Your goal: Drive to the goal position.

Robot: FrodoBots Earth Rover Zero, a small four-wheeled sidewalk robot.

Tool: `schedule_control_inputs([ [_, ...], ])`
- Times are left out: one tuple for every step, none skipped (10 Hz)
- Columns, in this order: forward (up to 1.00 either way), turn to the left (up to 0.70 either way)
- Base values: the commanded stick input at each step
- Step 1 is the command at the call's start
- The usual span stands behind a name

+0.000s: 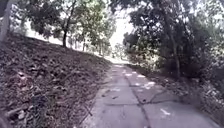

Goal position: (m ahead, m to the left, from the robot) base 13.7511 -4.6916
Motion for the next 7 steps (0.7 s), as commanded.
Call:
schedule_control_inputs([
  [0.50,0.00],
  [0.50,0.00],
  [0.50,0.00],
  [0.50,0.00],
  [0.50,0.00],
  [0.50,0.00],
  [0.50,-0.04],
])
